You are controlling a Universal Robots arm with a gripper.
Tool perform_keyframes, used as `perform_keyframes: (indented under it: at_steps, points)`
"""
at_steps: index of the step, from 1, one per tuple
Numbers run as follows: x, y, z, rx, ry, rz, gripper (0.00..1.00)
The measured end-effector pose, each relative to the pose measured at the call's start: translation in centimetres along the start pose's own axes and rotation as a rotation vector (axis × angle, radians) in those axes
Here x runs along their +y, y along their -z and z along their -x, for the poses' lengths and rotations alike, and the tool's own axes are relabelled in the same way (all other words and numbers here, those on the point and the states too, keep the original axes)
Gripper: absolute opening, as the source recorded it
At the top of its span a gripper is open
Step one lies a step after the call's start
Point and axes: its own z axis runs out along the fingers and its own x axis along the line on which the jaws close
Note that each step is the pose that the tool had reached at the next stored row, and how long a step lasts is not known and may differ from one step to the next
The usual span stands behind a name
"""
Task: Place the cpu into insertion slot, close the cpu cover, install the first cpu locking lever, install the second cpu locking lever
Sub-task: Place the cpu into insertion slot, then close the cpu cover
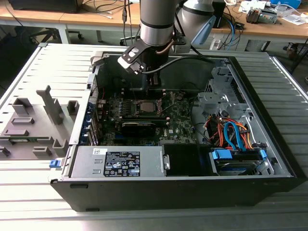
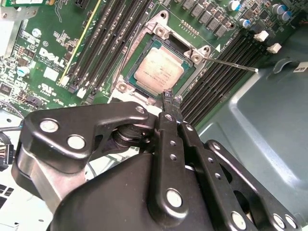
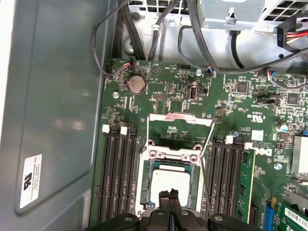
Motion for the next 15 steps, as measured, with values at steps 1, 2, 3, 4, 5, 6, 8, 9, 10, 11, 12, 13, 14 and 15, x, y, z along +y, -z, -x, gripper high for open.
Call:
perform_keyframes:
  at_steps: [1,2,3,4,5,6,8,9,10,11,12,13,14,15]
  points:
    - [0.0,0.01,0.0,0.0002,0.0,0.0001,0.11]
    - [0.0,0.03,0.0,0.0001,0.0,0.0,0.11]
    - [0.0,0.05,0.0,0.0,0.0,-0.0002,0.11]
    - [0.0,0.05,0.0,0.0001,0.0,-0.0001,0.11]
    - [0.0,0.05,0.0,0.0001,0.0,-0.0001,0.11]
    - [0.0,0.05,0.0,0.0009,0.0,-0.0001,0.11]
    - [0.0,0.07,0.0,0.0011,0.0,0.0,0.11]
    - [0.0,0.08,0.0,0.0011,0.0,-0.0001,0.11]
    - [-0.01,0.12,0.0,0.001,0.0,-0.0002,0.11]
    - [0.0,0.15,0.0,0.0011,0.0,-0.0001,0.11]
    - [0.0,0.17,0.0,0.0011,0.0,-0.0001,0.11]
    - [0.0,0.2,0.0,0.0012,0.0,0.0,0.11]
    - [0.0,0.23,0.0,0.0011,0.0,0.0,0.11]
    - [0.0,0.28,0.0,0.001,0.0,-0.0001,0.11]
